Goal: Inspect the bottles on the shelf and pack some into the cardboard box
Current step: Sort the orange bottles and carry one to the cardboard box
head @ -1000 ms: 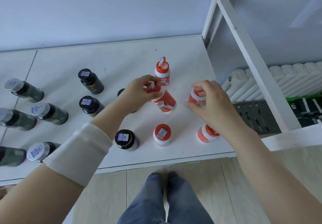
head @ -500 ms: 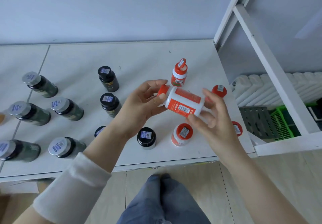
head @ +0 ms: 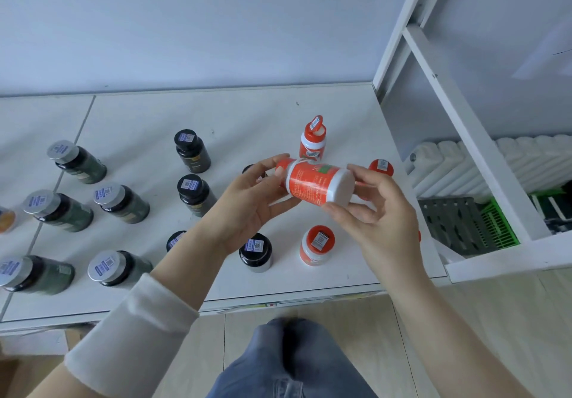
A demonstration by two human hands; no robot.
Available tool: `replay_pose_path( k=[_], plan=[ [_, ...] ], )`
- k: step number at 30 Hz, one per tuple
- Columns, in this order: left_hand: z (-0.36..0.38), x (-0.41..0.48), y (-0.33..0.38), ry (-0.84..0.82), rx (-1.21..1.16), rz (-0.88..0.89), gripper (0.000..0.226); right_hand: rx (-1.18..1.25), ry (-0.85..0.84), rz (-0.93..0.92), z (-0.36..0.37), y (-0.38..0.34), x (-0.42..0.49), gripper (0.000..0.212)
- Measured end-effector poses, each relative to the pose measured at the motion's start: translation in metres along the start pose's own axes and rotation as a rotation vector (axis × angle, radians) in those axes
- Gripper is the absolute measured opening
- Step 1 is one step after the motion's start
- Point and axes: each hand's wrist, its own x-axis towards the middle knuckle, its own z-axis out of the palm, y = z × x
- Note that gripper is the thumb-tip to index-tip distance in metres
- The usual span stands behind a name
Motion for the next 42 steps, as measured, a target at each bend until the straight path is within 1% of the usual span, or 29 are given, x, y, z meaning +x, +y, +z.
replay_pose_path(
  k=[2, 4, 6, 8, 9, 11, 13, 15, 17, 18, 20, 22, 24, 26, 29, 31, 33, 35, 36, 39, 42],
  plan=[
    [0.003, 0.000, -0.002, -0.015, -0.032, -0.063, 0.044, -0.222, 0.067, -0.218, 0.004, -0.001, 0.001, 0.056],
    [0.007, 0.001, -0.003, -0.001, -0.106, -0.142, 0.052, -0.395, 0.107, -0.321, 0.008, -0.003, 0.003, 0.059],
    [0.010, 0.002, -0.002, 0.014, -0.187, -0.240, 0.062, -0.488, 0.132, -0.354, 0.013, -0.007, 0.007, 0.061],
    [0.010, 0.004, -0.002, 0.033, -0.209, -0.289, 0.068, -0.518, 0.134, -0.350, 0.015, -0.009, 0.009, 0.060],
    [0.011, 0.006, 0.000, 0.049, -0.209, -0.280, 0.067, -0.517, 0.131, -0.343, 0.014, -0.009, 0.008, 0.060],
    [0.010, 0.010, 0.004, 0.070, -0.207, -0.201, 0.059, -0.474, 0.106, -0.328, 0.012, -0.003, 0.005, 0.057],
    [0.011, 0.013, 0.009, 0.081, -0.114, -0.064, 0.044, -0.380, 0.063, -0.271, 0.011, 0.005, -0.003, 0.055],
    [0.013, 0.015, 0.014, 0.099, 0.077, 0.057, 0.028, -0.291, 0.038, -0.148, 0.012, 0.010, -0.009, 0.056],
    [0.013, 0.015, 0.019, 0.111, 0.240, 0.153, 0.025, -0.229, 0.015, -0.035, 0.012, 0.011, -0.009, 0.057],
    [0.014, 0.015, 0.021, 0.088, 0.284, 0.196, 0.024, -0.172, -0.008, 0.020, 0.011, 0.011, -0.007, 0.057],
    [0.016, 0.014, 0.027, -0.005, 0.307, 0.270, 0.023, 0.027, -0.060, 0.177, 0.008, 0.009, -0.004, 0.055],
    [0.018, 0.015, 0.032, -0.085, 0.305, 0.309, 0.028, 0.185, -0.087, 0.288, 0.005, 0.007, 0.000, 0.051],
    [0.019, 0.015, 0.036, -0.129, 0.318, 0.304, 0.031, 0.200, -0.059, 0.282, 0.004, 0.008, 0.003, 0.050],
    [0.021, 0.017, 0.038, -0.142, 0.363, 0.259, 0.030, 0.168, -0.024, 0.264, 0.005, 0.008, 0.003, 0.051],
    [0.023, 0.020, 0.039, -0.097, 0.432, 0.181, 0.031, 0.059, -0.027, 0.257, 0.007, 0.013, 0.005, 0.053],
    [0.022, 0.026, 0.040, -0.087, 0.485, 0.192, 0.029, -0.102, -0.089, 0.239, 0.002, 0.015, 0.010, 0.057],
    [0.021, 0.035, 0.038, -0.101, 0.607, 0.239, 0.029, -0.406, -0.157, 0.146, -0.010, 0.016, 0.020, 0.066],
    [0.018, 0.047, 0.029, -0.112, 0.817, 0.270, 0.034, -0.730, -0.173, 0.009, -0.026, 0.016, 0.030, 0.071],
    [0.018, 0.053, 0.023, -0.107, 0.933, 0.274, 0.035, -0.841, -0.168, -0.029, -0.033, 0.015, 0.036, 0.072],
    [0.018, 0.072, 0.003, -0.091, 1.192, 0.255, 0.035, -1.002, -0.168, -0.049, -0.047, 0.013, 0.052, 0.072],
    [0.016, 0.085, -0.013, -0.088, 1.300, 0.230, 0.035, -1.080, -0.202, -0.039, -0.055, 0.012, 0.065, 0.071]
  ],
)
